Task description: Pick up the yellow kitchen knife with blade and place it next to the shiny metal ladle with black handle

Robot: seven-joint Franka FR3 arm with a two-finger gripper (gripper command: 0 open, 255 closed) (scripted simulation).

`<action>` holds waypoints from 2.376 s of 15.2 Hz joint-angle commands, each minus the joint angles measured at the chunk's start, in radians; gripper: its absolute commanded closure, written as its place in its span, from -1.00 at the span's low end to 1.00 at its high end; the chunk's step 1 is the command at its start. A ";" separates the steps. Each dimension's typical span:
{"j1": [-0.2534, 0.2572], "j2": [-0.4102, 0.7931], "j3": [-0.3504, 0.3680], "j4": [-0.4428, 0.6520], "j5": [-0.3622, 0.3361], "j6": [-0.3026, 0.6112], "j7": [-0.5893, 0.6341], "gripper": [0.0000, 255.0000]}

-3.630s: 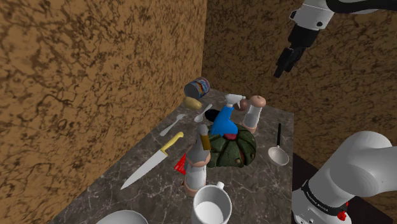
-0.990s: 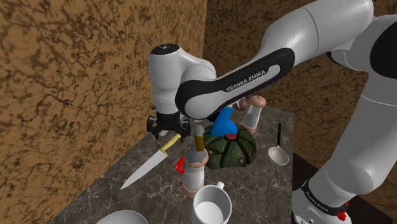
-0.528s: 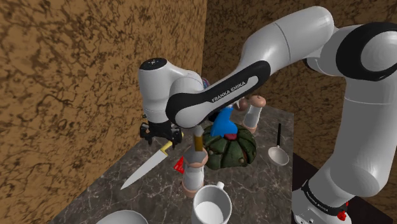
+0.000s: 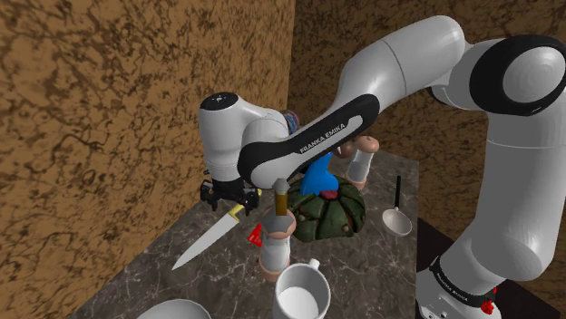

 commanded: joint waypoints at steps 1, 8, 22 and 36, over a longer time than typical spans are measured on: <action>0.000 0.000 0.000 0.000 0.000 0.001 0.000 -1.00; 0.000 0.000 0.000 0.000 0.000 0.000 0.000 1.00; -0.026 -0.067 0.038 0.053 0.067 -0.100 -0.047 1.00; -0.115 -0.274 0.105 -0.023 0.232 -0.162 -0.132 1.00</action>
